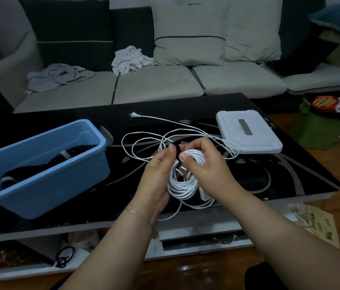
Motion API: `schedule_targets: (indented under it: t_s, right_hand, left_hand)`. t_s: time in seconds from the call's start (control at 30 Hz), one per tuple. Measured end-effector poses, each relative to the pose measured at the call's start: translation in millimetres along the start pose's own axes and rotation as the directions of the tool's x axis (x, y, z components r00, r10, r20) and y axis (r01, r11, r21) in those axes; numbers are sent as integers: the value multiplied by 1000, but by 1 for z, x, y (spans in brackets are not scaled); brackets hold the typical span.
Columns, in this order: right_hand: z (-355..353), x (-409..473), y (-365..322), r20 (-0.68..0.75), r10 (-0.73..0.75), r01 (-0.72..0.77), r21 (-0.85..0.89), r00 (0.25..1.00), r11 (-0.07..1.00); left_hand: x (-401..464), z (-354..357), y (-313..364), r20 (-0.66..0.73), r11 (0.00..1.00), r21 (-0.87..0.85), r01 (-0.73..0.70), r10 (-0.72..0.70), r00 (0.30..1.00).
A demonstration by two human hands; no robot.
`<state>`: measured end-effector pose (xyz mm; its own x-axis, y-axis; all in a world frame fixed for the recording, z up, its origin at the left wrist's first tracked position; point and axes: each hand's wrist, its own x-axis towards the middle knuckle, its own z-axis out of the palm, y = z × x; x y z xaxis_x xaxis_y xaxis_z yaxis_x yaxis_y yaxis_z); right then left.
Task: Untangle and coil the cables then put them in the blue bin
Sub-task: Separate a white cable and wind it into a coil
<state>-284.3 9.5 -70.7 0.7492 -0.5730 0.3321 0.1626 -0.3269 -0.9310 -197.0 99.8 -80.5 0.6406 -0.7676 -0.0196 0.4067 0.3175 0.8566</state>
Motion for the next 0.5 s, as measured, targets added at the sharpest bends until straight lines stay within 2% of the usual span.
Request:
schedule_targets:
  t_s: [0.27,0.5]
  right_hand:
    - [5,2,0,-39,9,-8,32,999,999]
    - [10,1,-1,-70,-41,38,-38,997,999]
  left_hand:
    - [-2,2,1,-31,999,-45,10,-11,999]
    - [-1,1,5,-100,999,38,26,-22,995]
